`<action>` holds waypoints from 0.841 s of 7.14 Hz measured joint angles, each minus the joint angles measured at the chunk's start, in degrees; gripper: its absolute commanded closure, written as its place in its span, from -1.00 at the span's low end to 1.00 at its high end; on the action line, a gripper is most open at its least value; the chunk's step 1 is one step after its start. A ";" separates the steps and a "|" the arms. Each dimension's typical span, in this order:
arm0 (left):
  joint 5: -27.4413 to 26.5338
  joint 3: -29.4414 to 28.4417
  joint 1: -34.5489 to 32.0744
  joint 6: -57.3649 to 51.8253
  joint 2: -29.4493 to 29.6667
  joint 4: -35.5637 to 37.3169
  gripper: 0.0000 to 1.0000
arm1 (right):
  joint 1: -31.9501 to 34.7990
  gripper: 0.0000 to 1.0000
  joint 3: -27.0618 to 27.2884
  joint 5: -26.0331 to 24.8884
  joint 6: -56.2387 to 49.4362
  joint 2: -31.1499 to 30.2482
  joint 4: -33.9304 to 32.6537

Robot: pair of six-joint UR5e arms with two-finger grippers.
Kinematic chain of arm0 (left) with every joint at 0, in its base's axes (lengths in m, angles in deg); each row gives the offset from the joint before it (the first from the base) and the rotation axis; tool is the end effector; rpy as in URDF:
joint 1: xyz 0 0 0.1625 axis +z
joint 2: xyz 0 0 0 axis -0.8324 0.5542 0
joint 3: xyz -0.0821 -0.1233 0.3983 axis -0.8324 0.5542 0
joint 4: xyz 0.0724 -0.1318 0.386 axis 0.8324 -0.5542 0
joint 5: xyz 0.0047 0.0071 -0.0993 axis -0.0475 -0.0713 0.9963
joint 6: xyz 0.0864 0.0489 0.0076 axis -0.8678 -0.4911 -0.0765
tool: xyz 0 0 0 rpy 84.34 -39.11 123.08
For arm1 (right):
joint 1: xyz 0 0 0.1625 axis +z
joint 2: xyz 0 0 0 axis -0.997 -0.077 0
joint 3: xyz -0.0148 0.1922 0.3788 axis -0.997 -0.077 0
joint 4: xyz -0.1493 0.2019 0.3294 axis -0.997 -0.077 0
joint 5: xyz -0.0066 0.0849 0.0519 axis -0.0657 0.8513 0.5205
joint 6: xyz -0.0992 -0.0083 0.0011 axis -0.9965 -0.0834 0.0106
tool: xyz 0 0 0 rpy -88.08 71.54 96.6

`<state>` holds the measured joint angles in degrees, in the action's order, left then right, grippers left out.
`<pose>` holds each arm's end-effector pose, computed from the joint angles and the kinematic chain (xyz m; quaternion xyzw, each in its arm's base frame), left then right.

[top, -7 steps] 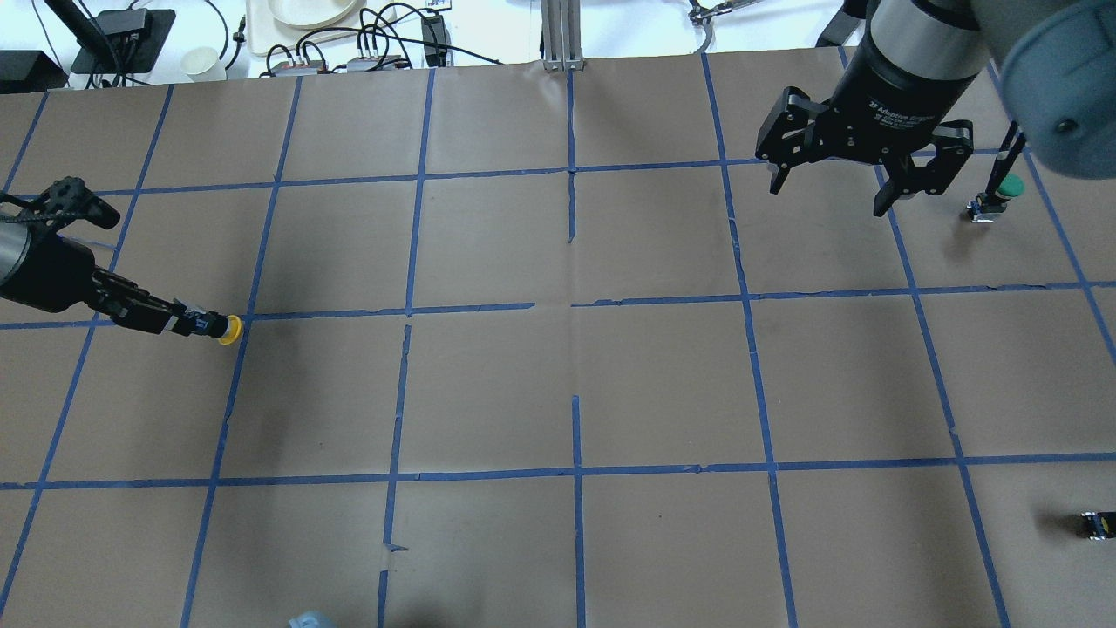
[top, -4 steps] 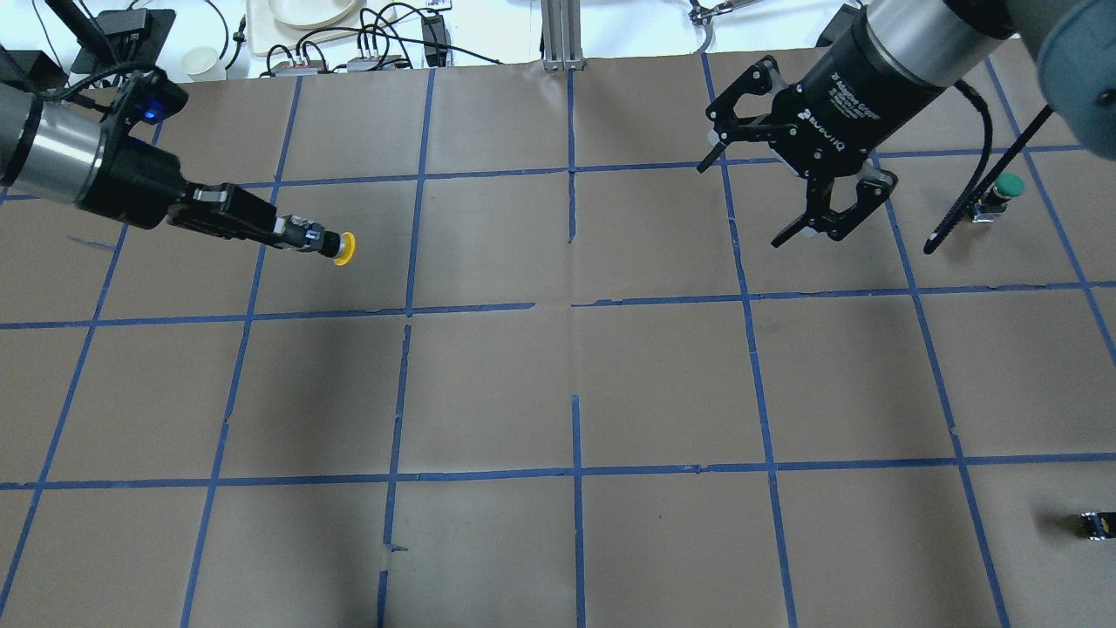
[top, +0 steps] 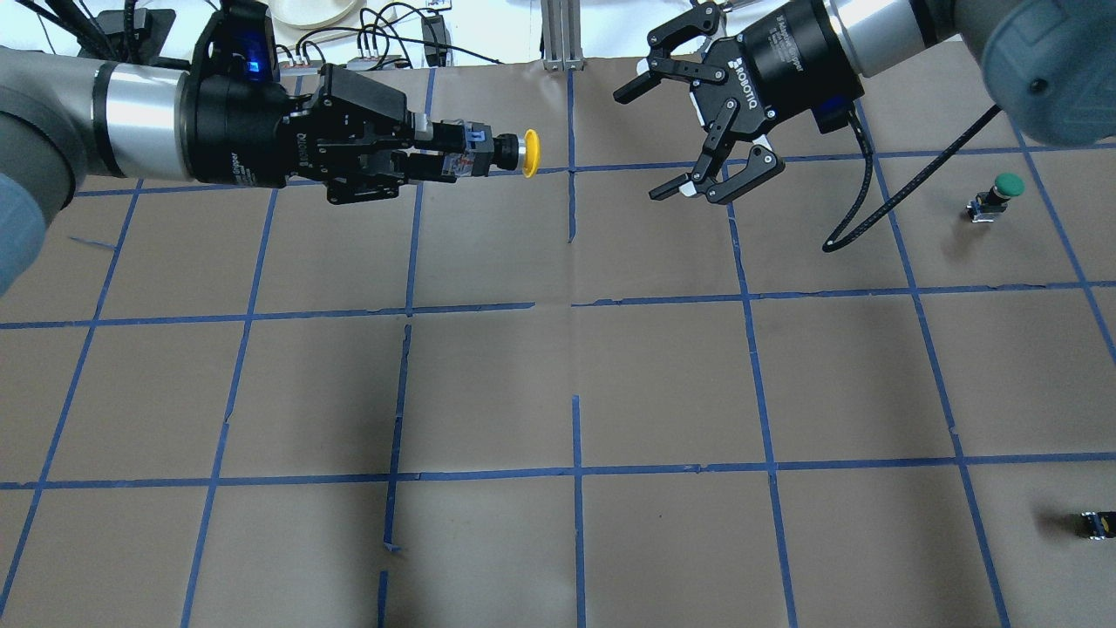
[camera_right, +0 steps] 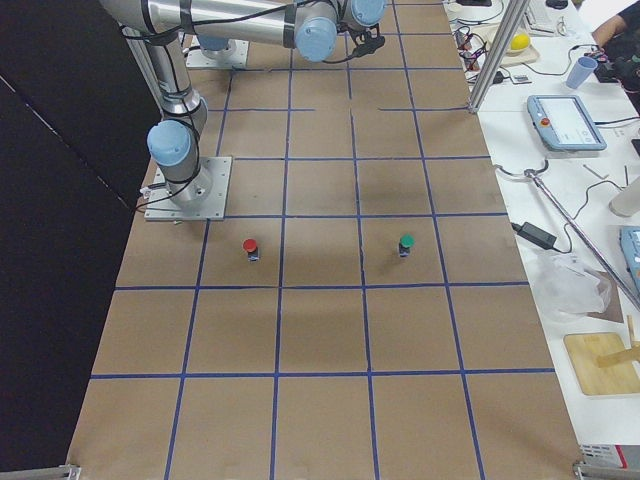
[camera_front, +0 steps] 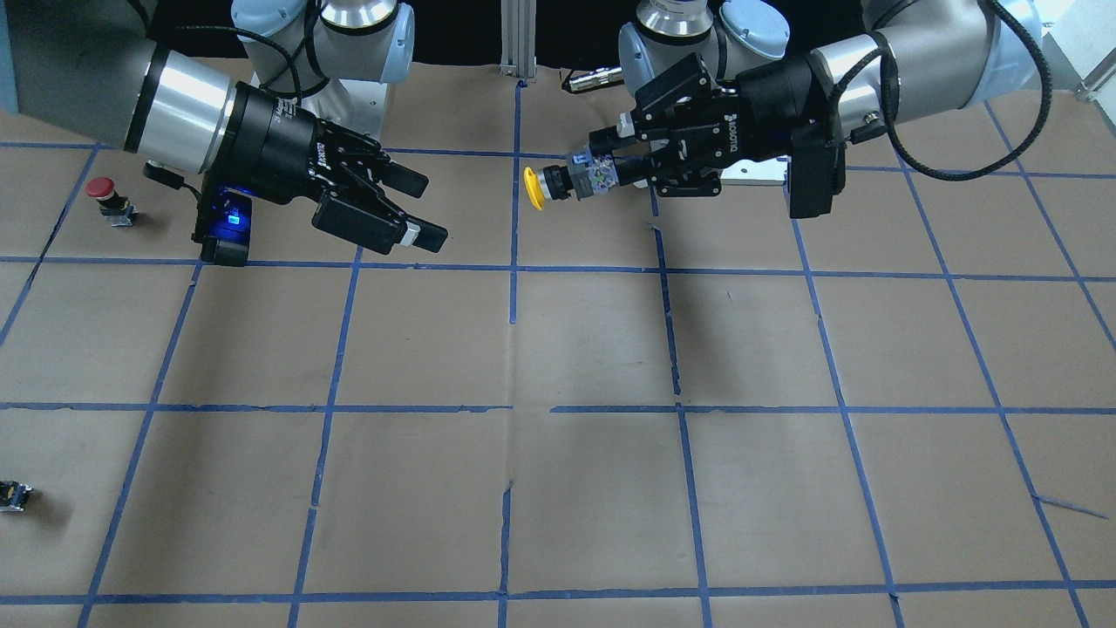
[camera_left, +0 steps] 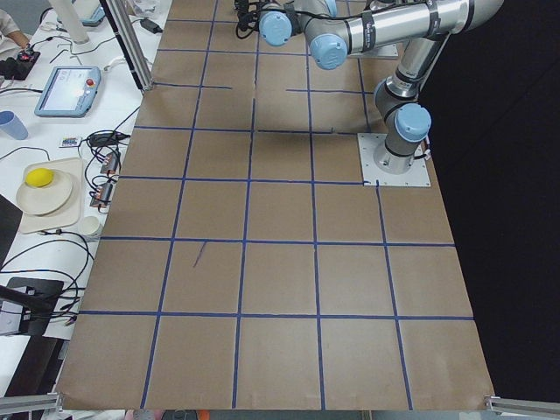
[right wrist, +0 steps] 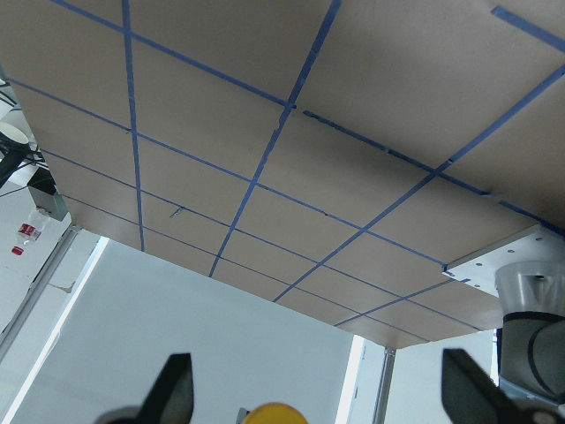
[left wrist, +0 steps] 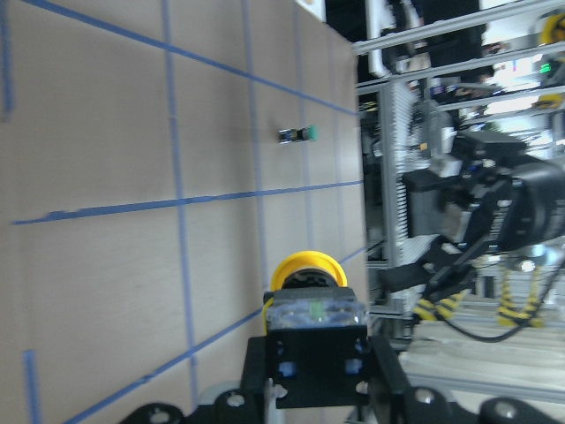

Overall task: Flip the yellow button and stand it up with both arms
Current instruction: 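Hold the yellow button up while the right gripper approaches its yellow cap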

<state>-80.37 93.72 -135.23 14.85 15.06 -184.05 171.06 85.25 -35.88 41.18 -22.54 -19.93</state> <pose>-0.1405 -0.4700 0.4686 0.0154 -0.7999 0.0481 0.5980 0.1738 -0.5249 0.4722 0.4724 0.7478 0.2722 0.3789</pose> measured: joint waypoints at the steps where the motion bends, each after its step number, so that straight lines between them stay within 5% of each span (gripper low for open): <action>1: 4.07 0.50 -0.49 1.23 0.09 0.12 0.51 | 0.01 -0.99 0.04 2.82 2.07 -0.06 0.01; 6: 8.06 2.28 -0.73 2.17 0.33 0.33 0.50 | 0.63 -0.99 -0.40 9.31 5.82 -1.48 -0.07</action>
<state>-72.31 96.00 -135.97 17.03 15.40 -183.72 171.69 84.85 -26.57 47.00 -24.02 -20.00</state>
